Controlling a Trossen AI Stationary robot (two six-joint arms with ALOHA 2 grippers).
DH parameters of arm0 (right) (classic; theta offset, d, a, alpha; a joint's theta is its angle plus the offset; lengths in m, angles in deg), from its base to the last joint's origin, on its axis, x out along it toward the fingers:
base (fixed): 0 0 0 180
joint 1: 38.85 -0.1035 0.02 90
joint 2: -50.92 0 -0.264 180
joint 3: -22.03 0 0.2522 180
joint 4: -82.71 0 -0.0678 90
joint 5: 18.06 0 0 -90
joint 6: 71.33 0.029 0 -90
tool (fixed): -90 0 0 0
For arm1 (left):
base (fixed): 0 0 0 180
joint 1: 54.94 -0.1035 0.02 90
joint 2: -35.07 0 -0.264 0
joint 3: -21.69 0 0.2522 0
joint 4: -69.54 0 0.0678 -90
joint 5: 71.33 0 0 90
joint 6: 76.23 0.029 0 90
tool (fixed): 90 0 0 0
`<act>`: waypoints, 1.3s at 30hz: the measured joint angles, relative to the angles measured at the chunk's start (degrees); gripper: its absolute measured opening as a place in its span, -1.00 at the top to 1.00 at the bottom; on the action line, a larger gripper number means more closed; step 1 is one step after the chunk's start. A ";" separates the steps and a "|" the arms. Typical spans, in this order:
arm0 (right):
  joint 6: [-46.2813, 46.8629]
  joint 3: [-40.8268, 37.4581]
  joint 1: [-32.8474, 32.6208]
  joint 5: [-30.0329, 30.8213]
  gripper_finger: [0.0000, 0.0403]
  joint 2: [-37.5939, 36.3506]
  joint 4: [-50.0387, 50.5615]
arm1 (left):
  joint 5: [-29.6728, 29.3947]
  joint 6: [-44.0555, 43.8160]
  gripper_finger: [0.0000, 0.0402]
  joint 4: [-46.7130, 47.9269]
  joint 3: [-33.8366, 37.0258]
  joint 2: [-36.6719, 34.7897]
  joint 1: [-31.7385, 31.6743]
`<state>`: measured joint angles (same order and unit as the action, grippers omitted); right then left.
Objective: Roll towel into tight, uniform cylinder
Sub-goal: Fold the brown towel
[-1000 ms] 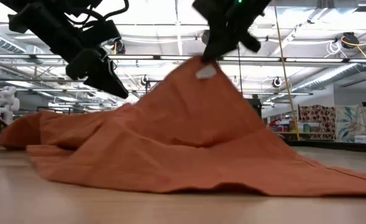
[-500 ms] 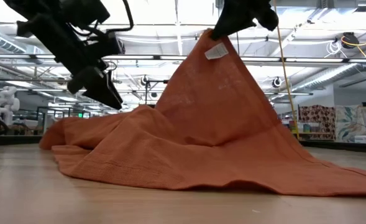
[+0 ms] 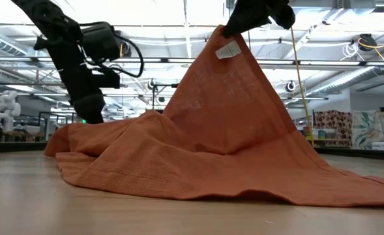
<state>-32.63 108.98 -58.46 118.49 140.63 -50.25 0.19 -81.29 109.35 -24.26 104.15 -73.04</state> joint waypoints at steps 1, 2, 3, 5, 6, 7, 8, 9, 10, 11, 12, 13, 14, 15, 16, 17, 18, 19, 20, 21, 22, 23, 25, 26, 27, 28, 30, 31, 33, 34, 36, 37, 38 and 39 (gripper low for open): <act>0.00 0.00 -0.02 0.00 0.99 0.00 0.00 | 1.68 0.75 0.12 -0.02 0.00 0.00 -1.22; 0.00 0.00 -0.02 -0.02 0.99 0.00 0.00 | 2.87 1.23 0.11 -0.02 0.00 0.00 -2.33; -0.02 0.00 -0.02 -0.04 0.99 0.00 0.00 | 3.95 1.73 0.08 -0.02 0.00 0.00 -3.47; -0.03 0.00 0.00 -0.04 0.99 0.00 -0.01 | 6.86 3.88 0.02 -0.04 0.00 0.46 -5.28; -0.16 0.00 0.00 -0.02 0.99 0.00 -0.02 | 8.62 4.97 -0.02 0.06 0.00 0.73 -6.01; -0.27 0.00 0.00 -0.04 0.99 0.00 0.00 | 10.00 6.01 -0.07 0.25 0.00 1.02 -6.58; -0.35 0.00 0.00 -0.04 0.99 0.00 0.00 | 10.80 6.71 -0.11 0.17 0.00 1.32 -6.98; -0.35 0.00 0.00 -0.04 0.99 0.00 -0.02 | 11.03 6.94 -0.15 -0.11 0.00 1.67 -7.28; -0.40 0.00 0.00 -0.04 0.99 0.00 -0.02 | 11.00 6.95 -0.19 -0.16 0.00 2.08 -7.55; -0.44 0.00 0.00 -0.06 0.99 0.00 -0.02 | 10.52 6.92 -0.22 0.00 0.00 2.42 -7.81; -0.46 0.00 0.00 -0.18 0.99 0.00 -0.01 | 9.22 6.55 -0.25 0.00 0.00 2.81 -8.08; -0.46 0.00 0.00 -0.29 0.99 0.00 -0.02 | 8.15 5.58 -0.26 -0.23 0.00 3.31 -8.46; -0.45 0.00 0.00 -0.36 0.99 0.00 -0.02 | 7.47 4.96 -0.27 -0.31 0.00 3.89 -8.98; -0.44 0.00 0.00 -0.37 0.99 0.00 -0.02 | 7.09 4.30 -0.27 -0.28 0.00 4.51 -9.47; -0.46 0.00 0.00 -0.37 0.99 0.00 -0.02 | 6.91 4.11 -0.26 -0.39 0.00 5.20 -9.97; -0.64 0.00 0.00 -0.37 0.99 0.00 -0.02 | 6.87 4.01 -0.25 -0.69 0.00 5.90 -10.42; -0.83 0.00 0.00 -0.37 0.99 0.00 -0.02 | 6.89 3.93 -0.24 -0.99 0.00 6.75 -10.81; -1.10 0.00 0.00 -0.37 0.99 0.00 -0.02 | 7.03 3.89 -0.22 -1.09 0.00 7.49 -11.14; -1.32 0.00 0.00 -0.37 0.99 0.00 -0.02 | 7.57 3.91 -0.21 -1.15 0.00 8.25 -11.47; -1.41 0.00 0.00 -0.35 0.99 0.00 -0.02 | 7.95 3.92 -0.19 -1.23 0.00 9.05 -11.67; -1.46 0.00 0.00 -0.36 0.99 0.00 -0.02 | 8.09 3.91 -0.17 -1.45 0.00 9.78 -11.84; -1.46 0.00 0.00 -0.35 0.99 0.00 -0.02 | 8.13 3.91 -0.15 -1.82 -0.07 10.36 -11.91; -1.46 0.00 0.00 -0.35 0.99 0.00 -0.05 | 8.13 3.99 -0.09 -2.36 -0.24 11.26 -11.94; -1.46 0.00 0.00 -0.35 0.99 0.00 -0.03 | 8.16 4.22 -0.06 -2.53 -0.26 11.56 -11.91; -1.46 0.00 0.00 -0.35 0.99 0.00 -0.05 | 8.19 4.68 -0.01 -2.64 -0.24 11.75 -11.87; -1.46 0.00 0.00 -0.35 0.99 0.00 -0.05 | 8.36 5.22 0.04 -2.81 -0.22 11.82 -11.85; -1.46 0.00 0.00 -0.35 0.99 0.00 -0.04 | 8.42 5.42 0.18 -3.20 -0.17 11.71 -11.52; -1.46 0.00 0.00 -0.34 0.99 0.00 -0.04 | 8.42 5.44 0.27 -3.18 -0.17 11.60 -11.23; -1.46 0.00 0.00 -0.35 0.99 0.00 -0.02 | 8.39 5.49 0.47 -2.77 -0.09 11.28 -10.29; -1.48 0.00 0.00 -0.31 0.99 0.00 -0.02 | 8.40 5.49 0.58 -2.41 -0.02 10.98 -9.77; -1.66 0.00 0.00 -0.07 0.99 0.00 -0.02 | 8.40 5.49 0.82 -2.05 0.07 10.44 -8.64; -1.66 0.00 0.00 -0.04 0.99 0.00 -0.01 | 8.40 5.51 0.90 -2.03 0.09 10.12 -8.13; -1.66 0.00 0.00 -0.02 0.99 0.00 0.00 | 8.42 5.46 0.95 -1.94 0.11 9.69 -7.66; -1.66 0.00 0.00 -0.02 0.99 0.03 0.01 | 8.42 5.44 0.95 -1.91 0.11 9.21 -7.19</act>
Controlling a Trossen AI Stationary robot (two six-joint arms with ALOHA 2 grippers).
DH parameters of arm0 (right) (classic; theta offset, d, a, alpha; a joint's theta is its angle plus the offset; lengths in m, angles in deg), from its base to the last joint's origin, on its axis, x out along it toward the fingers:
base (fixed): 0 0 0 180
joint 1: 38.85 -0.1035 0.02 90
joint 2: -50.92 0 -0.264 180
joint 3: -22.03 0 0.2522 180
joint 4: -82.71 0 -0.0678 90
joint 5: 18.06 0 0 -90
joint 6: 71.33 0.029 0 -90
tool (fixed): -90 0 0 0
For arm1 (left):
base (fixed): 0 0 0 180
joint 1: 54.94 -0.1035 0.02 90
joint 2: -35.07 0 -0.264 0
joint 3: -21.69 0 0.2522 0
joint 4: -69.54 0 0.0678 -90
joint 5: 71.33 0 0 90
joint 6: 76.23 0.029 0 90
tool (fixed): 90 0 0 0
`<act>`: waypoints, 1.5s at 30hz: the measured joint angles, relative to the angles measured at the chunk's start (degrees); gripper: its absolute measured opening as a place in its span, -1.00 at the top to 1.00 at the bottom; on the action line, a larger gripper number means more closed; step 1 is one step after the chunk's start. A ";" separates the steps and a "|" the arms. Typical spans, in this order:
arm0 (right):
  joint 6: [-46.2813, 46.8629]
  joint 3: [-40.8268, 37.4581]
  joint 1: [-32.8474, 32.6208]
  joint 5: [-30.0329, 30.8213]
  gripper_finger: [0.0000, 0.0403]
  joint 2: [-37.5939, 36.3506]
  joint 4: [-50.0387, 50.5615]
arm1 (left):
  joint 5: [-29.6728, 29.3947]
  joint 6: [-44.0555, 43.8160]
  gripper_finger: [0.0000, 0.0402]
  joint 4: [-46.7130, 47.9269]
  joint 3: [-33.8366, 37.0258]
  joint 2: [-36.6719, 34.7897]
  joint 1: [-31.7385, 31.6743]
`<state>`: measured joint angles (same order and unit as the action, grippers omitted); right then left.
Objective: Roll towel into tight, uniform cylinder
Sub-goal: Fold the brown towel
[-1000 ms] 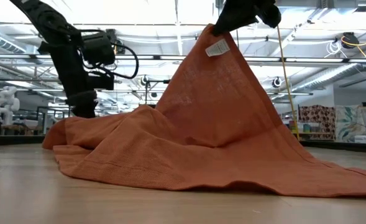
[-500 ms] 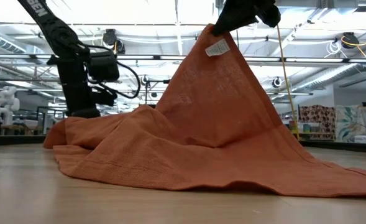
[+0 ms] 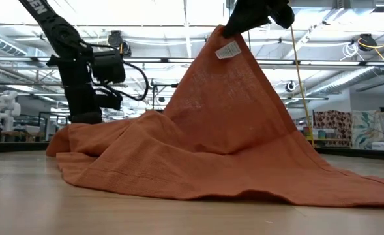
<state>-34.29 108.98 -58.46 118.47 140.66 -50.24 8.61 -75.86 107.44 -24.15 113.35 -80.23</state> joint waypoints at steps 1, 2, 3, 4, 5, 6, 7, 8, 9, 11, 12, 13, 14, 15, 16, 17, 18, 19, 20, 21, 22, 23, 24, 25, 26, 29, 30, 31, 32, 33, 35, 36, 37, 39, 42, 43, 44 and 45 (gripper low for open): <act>0.00 0.00 0.00 0.04 0.99 0.19 -0.04 | 0.00 -0.01 0.94 -0.01 0.00 -0.53 0.43; 0.00 0.00 0.00 0.06 0.99 0.40 -0.03 | -0.02 -0.09 0.93 0.17 0.00 -1.11 0.94; 0.00 0.00 0.00 0.07 0.99 0.81 -0.02 | -0.05 -0.56 0.93 0.71 0.00 -1.87 1.47; 0.01 0.00 0.00 0.04 0.99 1.28 -0.05 | -0.09 -1.16 0.94 1.50 0.00 -2.86 2.05; 0.15 0.00 0.00 0.04 0.99 1.90 -0.04 | -0.09 -1.54 0.95 2.35 0.00 -3.99 2.65; 0.51 0.00 0.00 0.04 0.99 2.60 -0.10 | -0.09 -2.05 0.97 3.11 0.00 -5.29 3.37; 0.95 0.00 0.00 0.08 0.99 3.22 -0.08 | -0.11 -2.80 0.98 3.96 0.00 -6.72 4.14; 1.24 0.00 0.00 0.23 0.99 3.99 -0.14 | -0.11 -3.15 0.98 4.56 0.00 -8.29 4.92; 1.51 0.00 0.01 0.43 0.99 4.70 -0.19 | -0.13 -3.72 0.98 4.88 0.00 -9.99 5.75; 2.06 0.00 0.05 2.07 0.99 6.01 -0.03 | -0.11 -4.32 0.98 5.34 0.00 -13.66 7.49; 2.15 0.00 0.21 3.64 0.99 6.49 0.18 | -0.11 -4.34 0.98 5.28 0.00 -15.53 8.23; 2.16 0.00 0.48 5.36 0.99 6.76 0.66 | -0.10 -4.03 0.98 4.99 -0.04 -17.53 8.70; 2.14 0.00 0.93 7.28 0.99 6.81 1.29 | -0.11 -3.82 0.99 5.07 -0.28 -19.44 9.03; 2.14 0.00 1.48 8.97 0.99 6.81 1.75 | -0.13 -3.45 0.99 5.30 -0.77 -21.20 9.27; 2.12 0.00 2.28 10.41 0.99 6.75 2.20 | -0.13 -3.22 0.99 5.20 -1.35 -23.00 9.49; 1.87 0.00 3.12 11.24 0.99 6.57 2.61 | -0.21 -3.04 0.99 5.18 -1.89 -24.65 9.68; 1.11 0.00 3.96 11.66 0.99 6.40 2.73 | -0.22 -3.01 0.99 5.09 -2.53 -26.46 9.87; 0.02 0.00 4.78 11.96 0.99 6.17 2.51 | -0.22 -3.00 0.99 4.70 -3.22 -28.07 10.12; -1.02 0.06 5.59 12.20 0.99 5.81 2.45 | -0.23 -3.01 0.99 4.27 -3.98 -29.59 10.42; -1.87 0.33 6.28 12.31 0.99 5.50 2.52 | -0.22 -3.02 0.99 3.93 -4.69 -31.25 10.82; -2.68 0.78 6.88 12.34 0.99 5.20 2.32 | 0.16 -3.04 0.99 3.53 -5.38 -32.86 11.36; -3.34 1.26 7.35 12.31 0.99 4.79 2.24 | 1.06 -2.99 0.99 2.90 -6.25 -34.34 11.91; -4.32 1.77 7.57 12.27 0.99 4.43 2.23 | 2.20 -2.85 0.99 1.83 -7.24 -35.72 12.46; -5.63 2.64 7.66 12.05 0.99 4.24 2.22 | 3.30 -2.81 1.00 1.21 -8.40 -37.06 12.93; -7.11 3.69 7.51 11.88 0.99 3.84 1.99 | 4.45 -2.85 1.00 0.80 -9.67 -38.33 13.47; -11.06 7.62 5.51 11.58 0.99 2.56 2.13 | 8.66 -2.83 1.00 0.10 -14.30 -40.96 15.41; -12.16 9.24 4.54 11.57 0.99 2.20 1.97 | 10.38 -2.45 1.00 -0.11 -15.60 -41.57 16.16; -13.10 10.93 3.47 11.59 0.99 1.94 1.95 | 12.47 -1.67 1.00 -0.23 -16.78 -41.93 17.07; -14.12 12.57 2.19 11.65 0.99 1.83 1.68 | 14.64 -1.35 1.00 -0.64 -17.94 -42.26 17.99; -15.19 14.23 1.05 11.69 0.99 1.79 1.00 | 16.15 -1.30 1.00 -1.63 -19.04 -42.45 18.92; -17.38 17.55 -1.46 12.12 0.99 1.80 0.07 | 17.17 -1.35 1.00 -3.10 -21.06 -42.49 20.84; -18.19 19.12 -2.70 12.20 0.99 1.81 -0.59 | 17.17 -1.33 1.00 -3.08 -22.21 -42.44 21.79; -18.82 20.70 -3.79 12.45 0.99 1.80 -1.35 | 17.11 -1.28 1.00 -3.09 -23.44 -42.22 22.66; -19.69 23.48 -5.83 13.92 0.99 1.79 -2.33 | 15.55 -1.00 1.00 -3.17 -25.70 -41.58 24.24; -22.51 27.69 -8.28 19.43 0.99 1.81 -2.24 | 10.64 0.00 1.00 -2.97 -29.35 -39.80 25.95; -23.98 29.01 -8.84 21.30 0.99 1.81 -2.26 | 8.95 0.19 1.00 -2.46 -30.71 -38.99 26.37; -25.59 30.48 -9.24 22.54 0.99 1.81 -2.16 | 7.79 0.40 1.00 -2.12 -32.17 -38.01 26.80; -27.30 32.17 -9.58 22.90 0.99 1.81 -1.99 | 7.17 0.64 1.00 -1.83 -33.68 -36.92 27.19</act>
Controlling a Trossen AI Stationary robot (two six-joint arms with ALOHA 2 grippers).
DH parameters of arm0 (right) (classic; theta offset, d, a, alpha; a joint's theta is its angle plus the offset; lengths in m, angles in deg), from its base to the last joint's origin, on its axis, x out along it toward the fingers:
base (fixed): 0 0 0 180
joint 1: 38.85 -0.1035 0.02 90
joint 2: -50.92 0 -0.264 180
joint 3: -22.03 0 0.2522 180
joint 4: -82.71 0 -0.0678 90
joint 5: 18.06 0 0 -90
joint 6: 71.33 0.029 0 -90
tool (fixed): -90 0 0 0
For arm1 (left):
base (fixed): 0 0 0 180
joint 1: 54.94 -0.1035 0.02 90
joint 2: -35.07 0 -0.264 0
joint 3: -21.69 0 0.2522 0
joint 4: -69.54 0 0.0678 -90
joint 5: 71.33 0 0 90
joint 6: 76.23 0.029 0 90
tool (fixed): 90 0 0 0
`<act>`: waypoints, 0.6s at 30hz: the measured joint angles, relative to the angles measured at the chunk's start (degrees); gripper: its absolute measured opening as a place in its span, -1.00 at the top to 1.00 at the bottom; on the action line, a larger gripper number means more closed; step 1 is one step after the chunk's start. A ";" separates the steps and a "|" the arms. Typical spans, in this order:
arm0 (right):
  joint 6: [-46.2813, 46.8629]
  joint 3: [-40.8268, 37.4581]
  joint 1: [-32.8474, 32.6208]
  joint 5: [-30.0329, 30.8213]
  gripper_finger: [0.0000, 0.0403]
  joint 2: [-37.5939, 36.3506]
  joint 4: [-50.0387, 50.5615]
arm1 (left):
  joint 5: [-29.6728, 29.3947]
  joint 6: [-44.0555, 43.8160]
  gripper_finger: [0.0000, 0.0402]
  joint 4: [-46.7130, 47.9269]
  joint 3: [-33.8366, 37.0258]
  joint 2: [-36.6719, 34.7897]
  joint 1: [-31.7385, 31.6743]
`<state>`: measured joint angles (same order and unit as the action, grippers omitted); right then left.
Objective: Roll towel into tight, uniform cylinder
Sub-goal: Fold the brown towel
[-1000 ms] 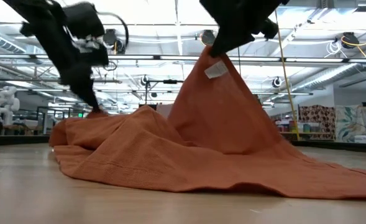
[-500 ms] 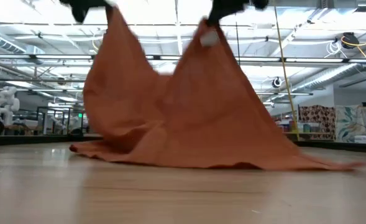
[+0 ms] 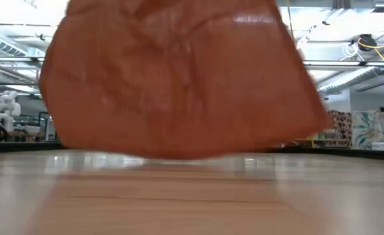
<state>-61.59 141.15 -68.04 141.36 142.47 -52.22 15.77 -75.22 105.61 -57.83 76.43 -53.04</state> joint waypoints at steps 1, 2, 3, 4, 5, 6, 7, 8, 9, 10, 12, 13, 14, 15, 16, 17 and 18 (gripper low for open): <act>-1.62 1.69 -0.30 0.02 0.99 0.00 0.17 | -0.24 0.49 1.00 0.81 -1.55 1.18 0.37; -3.37 3.33 -0.50 -0.01 0.99 0.00 0.20 | -0.27 0.90 1.00 1.33 -3.09 2.49 0.82; -5.17 4.86 -0.63 -0.04 0.99 0.01 0.14 | -0.28 1.08 1.00 1.41 -4.52 3.82 1.39; -7.12 6.27 -0.60 0.00 0.99 0.00 0.14 | -0.32 1.43 1.00 1.53 -5.98 5.01 1.92; -9.33 7.48 -0.59 0.01 0.99 0.00 0.18 | -0.35 2.09 1.00 1.49 -7.62 6.37 2.51; -11.61 8.54 -0.46 -0.01 0.99 0.00 0.46 | -0.35 2.75 1.00 1.43 -9.16 7.74 2.96; -14.07 9.61 -0.03 -0.07 0.99 -0.02 1.41 | -0.37 3.60 1.00 1.79 -10.70 9.01 3.33; -15.88 10.37 0.40 -0.09 0.99 0.00 2.49 | -0.57 4.23 1.00 2.44 -12.35 10.17 3.64; -16.55 10.89 0.83 -0.10 0.99 -0.01 3.79 | -1.53 4.67 1.00 3.42 -14.05 11.14 3.74; -16.17 11.16 1.30 -0.10 0.99 -0.10 5.93 | -3.24 5.31 1.00 4.87 -15.64 11.97 3.82; -11.36 11.17 1.96 -0.47 0.99 -0.22 12.33 | -8.73 5.80 1.00 8.74 -17.53 12.91 3.79; -7.33 11.17 2.20 -0.68 0.99 -0.22 17.13 | -12.36 5.79 1.00 11.24 -17.83 13.13 3.79; -2.61 11.01 2.21 -0.84 0.99 -0.18 22.39 | -16.22 5.77 1.00 13.77 -17.83 13.30 3.77; 2.76 10.34 2.33 -0.83 0.99 -0.06 27.61 | -20.44 5.61 1.00 16.75 -17.83 13.40 3.73; 8.25 9.35 2.61 -0.82 0.99 -0.04 32.88 | -24.69 5.30 1.00 20.04 -17.77 13.54 3.71; 13.85 8.09 2.89 -0.82 0.99 -0.01 37.67 | -28.90 4.38 1.00 23.06 -17.58 13.87 3.61; 19.32 6.58 3.20 -0.84 0.99 0.02 42.41 | -32.20 3.35 1.00 25.48 -17.32 14.13 3.30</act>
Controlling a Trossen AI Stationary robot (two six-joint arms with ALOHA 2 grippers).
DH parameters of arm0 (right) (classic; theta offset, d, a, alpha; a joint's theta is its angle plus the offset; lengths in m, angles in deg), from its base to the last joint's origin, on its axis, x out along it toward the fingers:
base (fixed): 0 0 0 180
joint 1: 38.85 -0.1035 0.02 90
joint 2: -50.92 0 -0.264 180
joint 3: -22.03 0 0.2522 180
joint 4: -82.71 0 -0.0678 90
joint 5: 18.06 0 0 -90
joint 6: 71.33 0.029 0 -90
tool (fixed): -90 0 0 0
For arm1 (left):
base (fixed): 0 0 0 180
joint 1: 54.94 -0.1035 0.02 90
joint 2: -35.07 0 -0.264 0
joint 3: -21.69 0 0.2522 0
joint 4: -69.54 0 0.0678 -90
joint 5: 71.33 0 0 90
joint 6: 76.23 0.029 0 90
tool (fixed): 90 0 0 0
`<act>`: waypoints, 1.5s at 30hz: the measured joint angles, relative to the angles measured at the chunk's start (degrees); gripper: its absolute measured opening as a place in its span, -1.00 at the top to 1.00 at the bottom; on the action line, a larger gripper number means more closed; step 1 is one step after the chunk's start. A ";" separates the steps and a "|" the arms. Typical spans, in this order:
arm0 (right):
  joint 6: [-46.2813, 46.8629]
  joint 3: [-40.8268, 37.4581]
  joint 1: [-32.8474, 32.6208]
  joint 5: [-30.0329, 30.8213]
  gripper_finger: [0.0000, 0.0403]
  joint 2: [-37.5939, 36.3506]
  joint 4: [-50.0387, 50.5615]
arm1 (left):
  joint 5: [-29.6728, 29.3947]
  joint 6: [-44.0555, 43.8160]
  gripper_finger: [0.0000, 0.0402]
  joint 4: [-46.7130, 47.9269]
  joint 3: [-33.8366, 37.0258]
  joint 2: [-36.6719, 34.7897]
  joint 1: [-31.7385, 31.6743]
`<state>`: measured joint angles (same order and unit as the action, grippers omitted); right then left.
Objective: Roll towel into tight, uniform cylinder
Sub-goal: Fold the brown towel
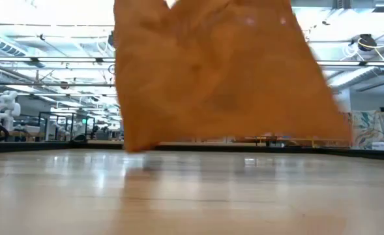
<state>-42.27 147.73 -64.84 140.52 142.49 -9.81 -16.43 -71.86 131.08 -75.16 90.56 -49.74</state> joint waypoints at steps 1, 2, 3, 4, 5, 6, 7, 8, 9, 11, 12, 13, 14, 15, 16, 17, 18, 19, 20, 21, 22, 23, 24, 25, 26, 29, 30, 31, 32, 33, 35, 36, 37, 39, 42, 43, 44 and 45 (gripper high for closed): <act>5.04 -1.70 0.41 0.02 0.99 0.05 4.29 | -2.50 -0.75 1.00 2.05 0.29 0.29 -0.52; 9.35 -3.57 0.94 0.12 0.99 0.09 8.14 | -4.10 -1.06 1.00 2.85 0.83 0.68 -1.20; 12.96 -5.68 1.67 0.46 0.99 0.09 11.29 | -4.75 -1.06 1.00 2.65 1.64 1.06 -2.15; 15.82 -7.99 2.54 0.81 0.99 0.09 14.08 | -4.95 -0.85 1.00 1.55 2.73 1.50 -3.25; 18.35 -10.36 3.53 1.15 0.99 0.06 16.20 | -4.91 -0.41 1.00 0.01 3.88 1.99 -4.60; 20.10 -13.05 4.70 1.70 0.99 0.05 16.33 | -4.51 0.28 1.00 -1.66 5.10 2.68 -6.05; 20.54 -15.83 5.94 2.14 0.99 0.00 15.87 | -3.38 1.04 1.00 -3.58 6.40 3.50 -7.55; 20.78 -18.42 7.13 2.02 0.99 -0.05 15.47 | -1.65 1.89 1.00 -5.63 7.77 4.42 -9.00; 21.26 -20.74 8.32 1.75 0.99 -0.05 14.69 | 0.66 2.26 1.00 -7.52 9.10 5.48 -10.38; 22.60 -25.15 10.56 1.68 0.99 -0.22 13.39 | 5.44 2.67 1.00 -11.03 11.40 8.09 -12.90; 23.65 -27.18 11.48 1.63 0.99 -0.29 13.05 | 7.44 3.29 1.00 -13.49 12.39 9.39 -13.98; 24.97 -29.03 12.24 1.60 0.99 -0.29 12.98 | 8.57 3.81 1.00 -15.35 13.17 10.80 -15.00; 26.32 -30.90 12.91 1.49 0.99 -0.29 12.92 | 9.06 4.39 1.00 -16.78 13.64 12.44 -16.04; 27.38 -32.47 13.47 1.09 0.99 -0.29 12.95 | 9.23 5.05 1.00 -18.53 13.95 14.09 -17.00; 28.27 -33.92 13.86 0.69 0.99 -0.29 12.90 | 9.38 5.42 1.00 -19.99 14.13 15.82 -17.95; 29.19 -35.32 14.14 0.25 0.99 -0.29 12.96 | 9.56 5.70 1.00 -20.53 14.19 17.58 -18.93; 30.18 -36.55 14.43 -0.14 0.99 -0.29 12.96 | 9.89 5.97 1.00 -20.69 14.22 19.27 -19.91; 31.30 -37.76 14.48 -0.76 0.99 -0.29 12.94 | 10.67 6.05 1.00 -20.93 14.22 20.91 -20.90; 32.43 -38.92 14.67 -1.35 0.99 -0.29 12.62 | 11.64 5.64 1.00 -20.93 14.22 22.51 -21.91; 33.38 -40.01 14.70 -1.57 0.99 -0.29 11.94 | 12.58 5.19 1.00 -20.83 14.22 24.18 -22.79; 34.06 -41.27 14.70 -1.61 0.99 -0.30 10.61 | 13.74 4.77 1.00 -20.81 14.22 25.71 -23.61; 34.32 -42.46 14.70 -1.72 0.99 -0.31 8.86 | 15.02 3.86 1.00 -20.64 14.22 27.06 -24.12; 34.33 -43.72 14.70 -1.96 0.99 -0.30 6.81 | 16.41 3.26 1.00 -20.34 14.24 28.24 -24.40; 33.90 -44.97 14.70 -2.29 0.99 -0.29 4.46 | 17.97 2.39 1.00 -20.21 14.27 29.25 -24.53; 33.22 -46.11 14.70 -2.54 0.99 -0.29 2.16 | 19.31 2.17 1.00 -20.30 14.27 30.14 -24.46; 31.41 -49.20 14.66 -3.98 0.99 -0.29 -4.70 | 22.63 1.96 1.00 -20.11 14.27 31.90 -23.76; 31.36 -49.95 14.66 -5.22 0.99 -0.29 -6.38 | 23.32 1.96 1.00 -19.99 14.27 32.19 -23.51; 31.51 -50.73 14.66 -6.23 0.99 -0.29 -7.88 | 23.66 1.98 1.00 -19.81 14.27 32.44 -23.41; 31.66 -51.61 14.66 -6.86 0.99 -0.29 -9.41 | 23.73 1.98 1.00 -19.89 14.27 32.68 -23.38; 31.78 -52.65 14.66 -7.18 0.99 -0.29 -11.30 | 23.69 2.00 1.00 -20.40 14.26 32.97 -23.45; 31.83 -54.76 14.66 -7.21 0.99 -0.29 -15.35 | 22.36 2.16 1.00 -22.54 14.25 34.10 -24.40; 31.98 -55.87 14.91 -7.01 0.99 -0.29 -17.60 | 21.19 2.20 1.00 -24.45 14.25 34.87 -25.08; 32.17 -57.15 15.30 -6.67 0.99 -0.29 -20.22 | 20.69 2.29 1.00 -26.86 14.25 35.77 -25.84; 32.11 -60.14 16.19 -6.21 0.99 -0.29 -26.18 | 21.81 3.79 1.00 -32.56 14.25 37.91 -27.13; 31.65 -63.43 17.53 -6.92 0.99 -0.29 -31.46 | 25.53 5.24 1.00 -38.85 14.16 41.40 -28.37; 32.05 -64.02 17.98 -7.79 0.99 -0.29 -31.58 | 25.89 5.22 1.00 -39.90 14.20 42.30 -28.65; 32.60 -64.54 18.40 -8.81 0.99 -0.29 -31.47 | 25.91 5.17 0.99 -40.74 14.20 43.06 -28.88; 33.14 -64.94 18.77 -9.70 0.99 -0.29 -31.11 | 25.93 5.17 0.98 -41.08 14.20 43.55 -29.18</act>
<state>-9.13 82.79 -46.07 130.82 142.21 -40.93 9.50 -66.69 90.00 -60.95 134.11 -78.91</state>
